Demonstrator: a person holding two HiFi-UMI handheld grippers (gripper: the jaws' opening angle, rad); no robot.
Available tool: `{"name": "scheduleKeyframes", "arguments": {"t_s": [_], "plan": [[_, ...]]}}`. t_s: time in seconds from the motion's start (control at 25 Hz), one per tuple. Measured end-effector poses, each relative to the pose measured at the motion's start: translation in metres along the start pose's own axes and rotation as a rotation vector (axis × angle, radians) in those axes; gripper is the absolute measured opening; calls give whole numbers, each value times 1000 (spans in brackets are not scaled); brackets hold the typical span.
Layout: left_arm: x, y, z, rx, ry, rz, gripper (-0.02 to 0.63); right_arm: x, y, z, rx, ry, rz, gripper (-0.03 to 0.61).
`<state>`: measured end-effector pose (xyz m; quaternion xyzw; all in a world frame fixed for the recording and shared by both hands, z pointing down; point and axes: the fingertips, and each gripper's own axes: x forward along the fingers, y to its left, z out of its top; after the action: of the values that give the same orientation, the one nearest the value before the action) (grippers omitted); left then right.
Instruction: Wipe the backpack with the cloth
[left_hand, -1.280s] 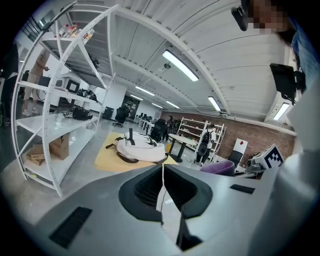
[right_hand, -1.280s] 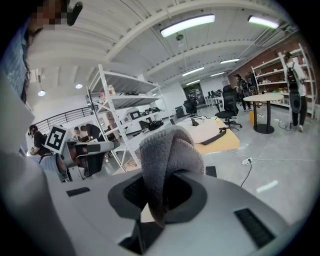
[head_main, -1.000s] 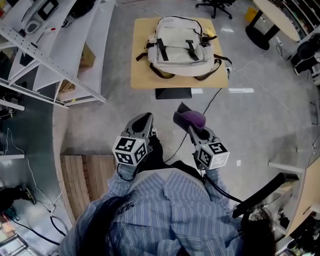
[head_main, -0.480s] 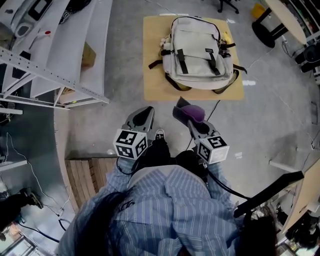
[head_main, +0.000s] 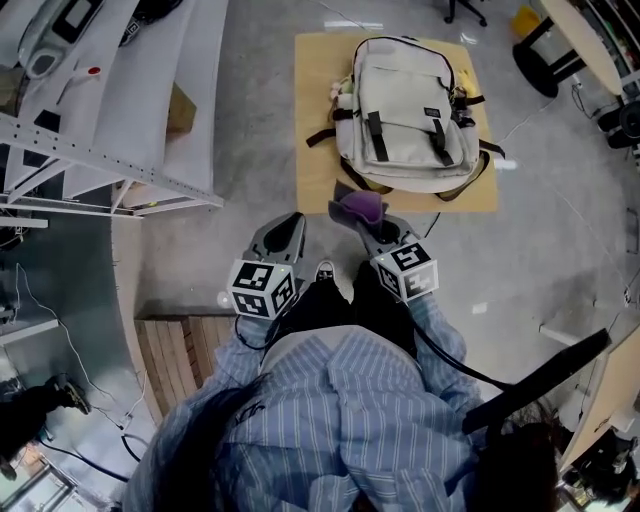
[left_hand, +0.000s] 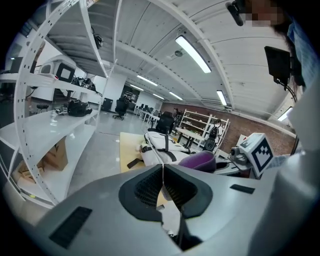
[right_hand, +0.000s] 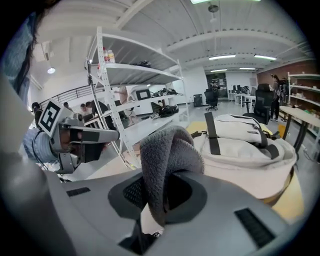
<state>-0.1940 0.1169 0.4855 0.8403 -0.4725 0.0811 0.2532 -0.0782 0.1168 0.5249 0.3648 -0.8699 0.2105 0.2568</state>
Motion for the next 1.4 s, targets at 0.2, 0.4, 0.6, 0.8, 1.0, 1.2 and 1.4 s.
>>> {"name": "scheduleKeyframes", "arguments": {"t_s": [0.2, 0.4, 0.6, 0.8, 1.0, 1.2, 1.4], "plan": [[4, 10, 0, -31, 5, 72, 12, 39, -14, 9, -33, 33, 67, 41], [30, 6, 9, -70, -10, 135, 12, 58, -49, -1, -165, 96, 84, 41], [66, -14, 21, -61, -19, 162, 12, 37, -90, -7, -199, 109, 97, 41], [99, -34, 29, -58, -11, 164, 12, 4, -130, -23, -127, 108, 142, 41], [128, -54, 34, -62, -7, 154, 12, -27, -172, -42, -95, 117, 121, 41], [156, -78, 37, -45, 5, 115, 12, -52, -206, -54, -81, 115, 90, 41], [176, -99, 36, -27, 22, 79, 12, -72, -235, -61, -58, 114, 58, 41]]}}
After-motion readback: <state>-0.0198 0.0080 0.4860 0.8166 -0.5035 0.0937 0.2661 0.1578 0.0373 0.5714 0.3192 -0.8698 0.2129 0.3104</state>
